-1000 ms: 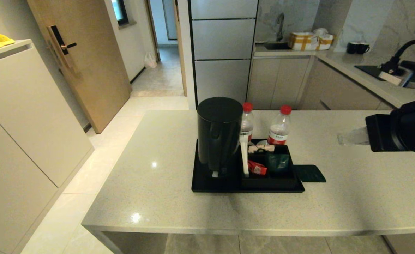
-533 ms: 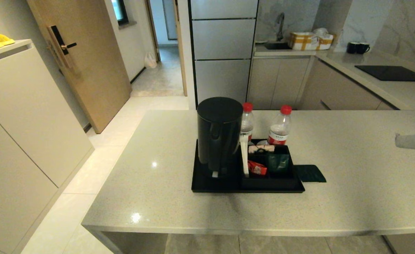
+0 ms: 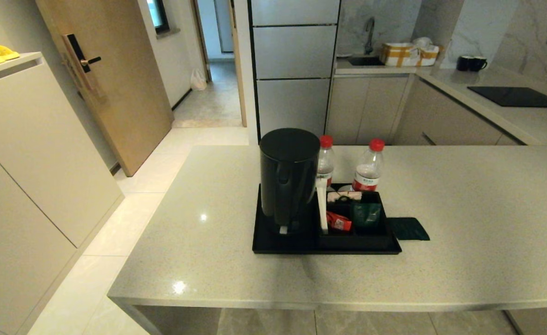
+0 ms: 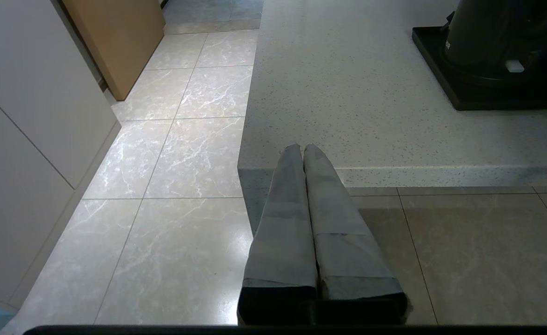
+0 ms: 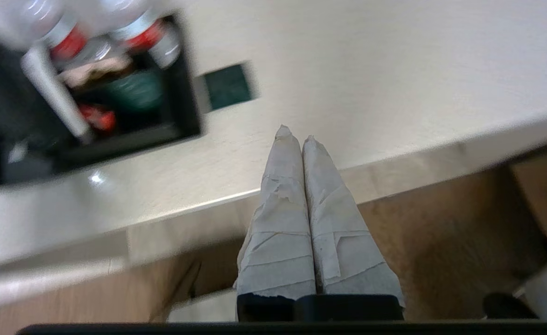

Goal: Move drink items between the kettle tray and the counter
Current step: Pick up the bottled water

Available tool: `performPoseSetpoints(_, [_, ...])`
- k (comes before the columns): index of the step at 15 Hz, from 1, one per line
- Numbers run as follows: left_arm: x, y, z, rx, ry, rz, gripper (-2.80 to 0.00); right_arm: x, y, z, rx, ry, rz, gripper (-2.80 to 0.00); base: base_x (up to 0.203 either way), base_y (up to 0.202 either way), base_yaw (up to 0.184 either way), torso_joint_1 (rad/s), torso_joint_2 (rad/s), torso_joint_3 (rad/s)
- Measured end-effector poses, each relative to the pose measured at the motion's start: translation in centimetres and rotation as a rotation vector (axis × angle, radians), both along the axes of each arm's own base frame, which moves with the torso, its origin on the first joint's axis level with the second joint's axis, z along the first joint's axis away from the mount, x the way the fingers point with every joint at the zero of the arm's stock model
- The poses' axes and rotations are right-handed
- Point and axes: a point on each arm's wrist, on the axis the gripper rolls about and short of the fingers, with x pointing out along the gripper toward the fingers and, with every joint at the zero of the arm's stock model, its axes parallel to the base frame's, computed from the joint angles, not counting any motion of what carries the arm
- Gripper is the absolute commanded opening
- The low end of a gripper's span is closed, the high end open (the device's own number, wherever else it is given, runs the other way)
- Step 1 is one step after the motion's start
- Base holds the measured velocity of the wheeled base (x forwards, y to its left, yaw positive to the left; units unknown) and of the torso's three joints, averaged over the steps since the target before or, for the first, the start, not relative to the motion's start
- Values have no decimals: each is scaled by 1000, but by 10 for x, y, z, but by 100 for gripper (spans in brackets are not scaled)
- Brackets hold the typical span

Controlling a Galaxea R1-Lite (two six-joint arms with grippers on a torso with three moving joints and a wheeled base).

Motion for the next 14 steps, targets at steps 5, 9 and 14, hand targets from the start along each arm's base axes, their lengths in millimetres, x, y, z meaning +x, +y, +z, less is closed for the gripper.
performPoseSetpoints(5, [0, 0, 0, 0, 0, 0, -280, -53, -14, -11, 13, -24, -108, -280, 0, 0, 0, 0, 0, 0])
performPoseSetpoints(9, [0, 0, 0, 0, 0, 0, -280, -74, -15, -17, 35, -76, -192, -280, 0, 0, 0, 0, 0, 0])
performPoseSetpoints(14, [0, 0, 0, 0, 0, 0, -280, -96, -6, -3, 109, -81, -9, -280, 0, 0, 0, 0, 0, 0])
